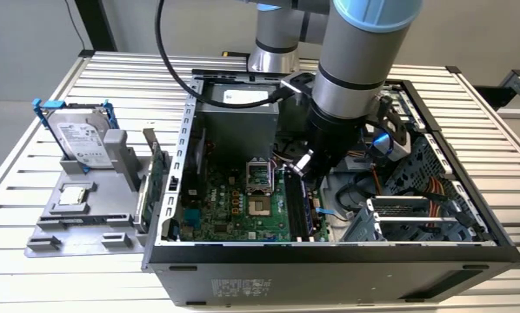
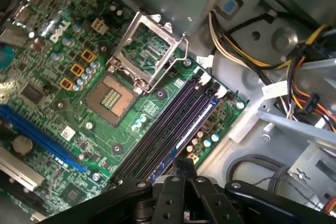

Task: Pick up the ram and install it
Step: 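Press down the ram until it locks into place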

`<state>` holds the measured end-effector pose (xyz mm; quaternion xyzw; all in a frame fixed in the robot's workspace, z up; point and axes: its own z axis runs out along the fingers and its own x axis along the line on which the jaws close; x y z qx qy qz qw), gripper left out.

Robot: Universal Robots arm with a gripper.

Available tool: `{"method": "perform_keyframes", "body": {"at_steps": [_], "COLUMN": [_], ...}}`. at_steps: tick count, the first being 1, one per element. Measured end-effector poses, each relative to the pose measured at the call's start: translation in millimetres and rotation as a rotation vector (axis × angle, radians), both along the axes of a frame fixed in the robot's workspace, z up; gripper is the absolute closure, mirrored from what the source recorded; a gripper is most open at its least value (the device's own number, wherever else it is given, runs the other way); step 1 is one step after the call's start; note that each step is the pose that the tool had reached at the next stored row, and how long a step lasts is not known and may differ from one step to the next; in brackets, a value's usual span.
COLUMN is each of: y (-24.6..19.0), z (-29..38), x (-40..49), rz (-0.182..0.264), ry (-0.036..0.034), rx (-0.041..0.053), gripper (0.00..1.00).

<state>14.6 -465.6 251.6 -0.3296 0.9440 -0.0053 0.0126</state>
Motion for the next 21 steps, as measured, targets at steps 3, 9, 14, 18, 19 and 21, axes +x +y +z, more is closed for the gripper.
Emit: {"method": "perform_keyframes", "body": {"at_steps": [3, 9, 14, 18, 19, 21], "y": [-0.1, 0.0, 0.0, 0.0, 0.0, 0.0], "z": [-0.4, -1.6, -2.1, -2.2, -2.2, -2.2], "x": [0.0, 0.0, 0.0, 0.0, 0.0, 0.0], "rz": [0.054, 0.147, 0.212, 0.236, 0.237, 0.237], "ry": [0.0001, -0.0004, 0.0001, 0.0004, 0.0004, 0.0004], "rx": [0.0024, 0.0237, 0.0339, 0.0364, 0.0365, 0.0364], "gripper": [1.0, 1.0, 1.0, 1.0, 1.0, 1.0]}}
